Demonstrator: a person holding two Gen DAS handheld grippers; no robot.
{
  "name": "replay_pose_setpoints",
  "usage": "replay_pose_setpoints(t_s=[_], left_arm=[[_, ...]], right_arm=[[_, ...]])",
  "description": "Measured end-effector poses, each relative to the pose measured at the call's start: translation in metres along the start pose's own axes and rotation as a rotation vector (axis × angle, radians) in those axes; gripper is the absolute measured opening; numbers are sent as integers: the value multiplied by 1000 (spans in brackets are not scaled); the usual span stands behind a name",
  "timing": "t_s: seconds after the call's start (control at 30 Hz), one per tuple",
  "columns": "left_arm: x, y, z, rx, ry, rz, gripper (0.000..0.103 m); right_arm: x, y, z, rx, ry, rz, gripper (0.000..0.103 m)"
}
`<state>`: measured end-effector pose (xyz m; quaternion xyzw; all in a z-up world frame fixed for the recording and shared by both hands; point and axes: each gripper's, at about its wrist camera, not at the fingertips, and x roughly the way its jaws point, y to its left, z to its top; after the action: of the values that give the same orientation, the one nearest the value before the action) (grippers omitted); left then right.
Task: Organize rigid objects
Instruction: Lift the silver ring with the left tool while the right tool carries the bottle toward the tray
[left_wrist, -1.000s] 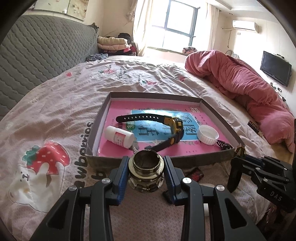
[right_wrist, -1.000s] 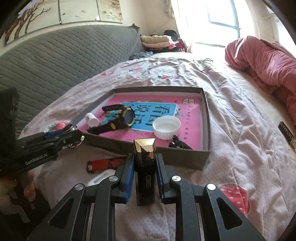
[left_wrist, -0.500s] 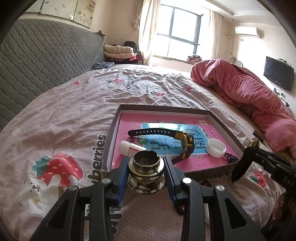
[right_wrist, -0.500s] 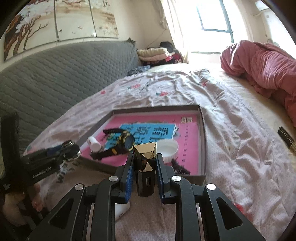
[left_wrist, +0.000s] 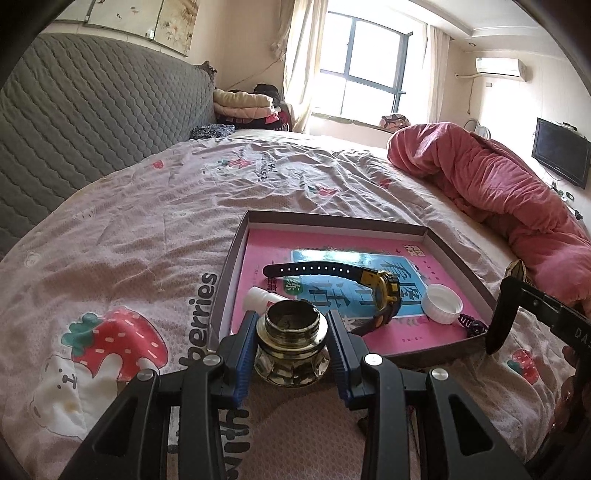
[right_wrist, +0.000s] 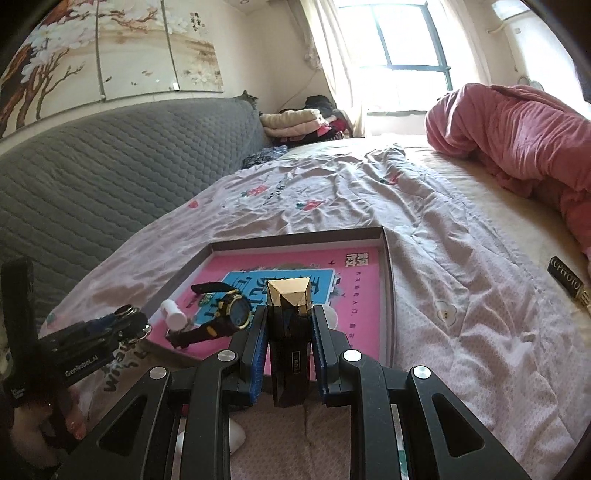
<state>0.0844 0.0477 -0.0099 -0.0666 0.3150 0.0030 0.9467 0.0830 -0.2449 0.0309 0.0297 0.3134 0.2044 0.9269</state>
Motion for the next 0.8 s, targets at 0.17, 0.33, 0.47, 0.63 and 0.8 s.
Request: replay_pose_setpoints(t_s=[0.17,0.33,0.47,0.63,0.8], left_arm=[[4,2,1,-10,3,4,37],[13,7,3,-29,12,4,37],[19,8,5,-31,9,7,37],[24,9,5,-33,9,16,37],[28,9,6,-28,13,12,37]], right_arm=[[6,-2,0,8,6,-12,22],[15,-3,0,-5,20,-26,22],[23,0,-1,-20,38,-28,22],[31,3,-2,-44,47,-33,22],[39,1,-1,-49,57,-34,22]])
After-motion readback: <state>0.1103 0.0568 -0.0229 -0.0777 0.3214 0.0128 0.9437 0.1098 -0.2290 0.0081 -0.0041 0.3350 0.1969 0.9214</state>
